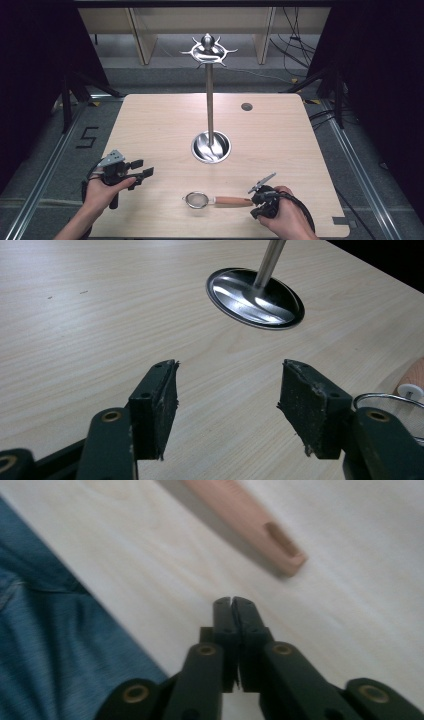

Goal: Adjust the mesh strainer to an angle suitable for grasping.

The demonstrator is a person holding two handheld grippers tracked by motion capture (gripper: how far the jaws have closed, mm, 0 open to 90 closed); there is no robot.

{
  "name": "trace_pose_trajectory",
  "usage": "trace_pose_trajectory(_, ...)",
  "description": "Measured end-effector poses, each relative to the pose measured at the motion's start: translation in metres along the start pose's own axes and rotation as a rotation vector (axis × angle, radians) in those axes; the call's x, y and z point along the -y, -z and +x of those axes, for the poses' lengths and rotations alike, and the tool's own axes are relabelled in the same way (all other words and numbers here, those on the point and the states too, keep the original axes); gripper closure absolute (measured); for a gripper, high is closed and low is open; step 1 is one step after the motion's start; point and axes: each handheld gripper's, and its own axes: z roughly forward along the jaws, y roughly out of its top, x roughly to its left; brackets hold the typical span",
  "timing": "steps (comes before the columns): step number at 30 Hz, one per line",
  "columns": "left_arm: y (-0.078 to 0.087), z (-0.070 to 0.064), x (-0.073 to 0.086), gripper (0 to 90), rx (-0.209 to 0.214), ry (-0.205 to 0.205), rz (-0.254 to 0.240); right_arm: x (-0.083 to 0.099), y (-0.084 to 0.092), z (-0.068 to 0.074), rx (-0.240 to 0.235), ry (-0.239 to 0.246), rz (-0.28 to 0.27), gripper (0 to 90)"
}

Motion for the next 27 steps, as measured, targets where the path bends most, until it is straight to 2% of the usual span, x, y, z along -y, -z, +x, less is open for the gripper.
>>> trace_pose_trajectory(1,0.000,0.000,0.000,39.0,0.000,0.000,0.000,0.000,0.000,0.001,0.021,0.004,0.008,90.0)
trace_pose_trajectory(2,0.000,0.000,0.000,39.0,0.001,0.000,-0.001,-0.001,-0.001,0.001,0.039,0.028,0.016,89.7)
trace_pose_trajectory(4,0.000,0.000,0.000,39.0,0.000,0.000,-0.004,-0.001,-0.003,0.001,0.038,0.019,0.015,87.7)
trace_pose_trajectory(5,0.000,0.000,0.000,39.0,0.000,0.000,-0.004,-0.002,-0.004,0.002,0.008,-0.040,0.025,85.8)
trace_pose_trajectory(6,0.000,0.000,0.000,39.0,0.000,0.000,-0.004,-0.002,-0.004,0.003,0.008,-0.052,0.035,85.7)
trace_pose_trajectory(9,0.000,0.000,-0.001,39.0,0.001,-0.014,0.006,-0.005,-0.008,0.004,0.004,-0.033,0.045,86.5)
trace_pose_trajectory(11,0.000,0.001,-0.001,38.9,0.002,-0.018,0.007,-0.006,-0.009,0.005,0.003,-0.038,0.047,87.3)
trace_pose_trajectory(12,0.000,0.000,-0.001,39.0,-0.003,-0.018,0.005,-0.008,-0.011,0.007,-0.011,-0.033,0.071,90.0)
trace_pose_trajectory(13,0.000,0.000,-0.001,39.0,-0.003,-0.018,0.005,-0.008,-0.011,0.007,-0.011,-0.033,0.071,90.0)
trace_pose_trajectory(14,0.000,0.000,-0.001,39.0,0.003,-0.018,0.005,-0.009,-0.012,0.008,-0.011,-0.040,0.074,90.0)
trace_pose_trajectory(15,0.000,0.000,-0.001,39.0,0.004,-0.013,0.003,-0.013,-0.014,0.010,-0.012,-0.074,0.102,90.0)
trace_pose_trajectory(19,0.001,0.001,-0.001,38.9,-0.001,-0.015,0.000,-0.015,-0.017,0.010,-0.018,-0.094,0.110,90.0)
trace_pose_trajectory(20,0.001,0.002,-0.001,39.0,-0.005,-0.017,0.002,-0.015,-0.018,0.010,-0.023,-0.117,0.118,90.0)
trace_pose_trajectory(23,0.001,0.002,-0.001,39.0,-0.008,-0.015,0.003,-0.016,-0.018,0.008,-0.028,-0.126,0.127,90.0)
trace_pose_trajectory(24,0.001,0.002,-0.002,39.0,-0.008,-0.016,0.004,-0.017,-0.018,0.008,-0.034,-0.164,0.126,90.0)
trace_pose_trajectory(27,0.000,0.001,-0.002,39.0,-0.005,-0.013,0.004,-0.017,-0.019,0.006,-0.027,-0.177,0.130,90.0)
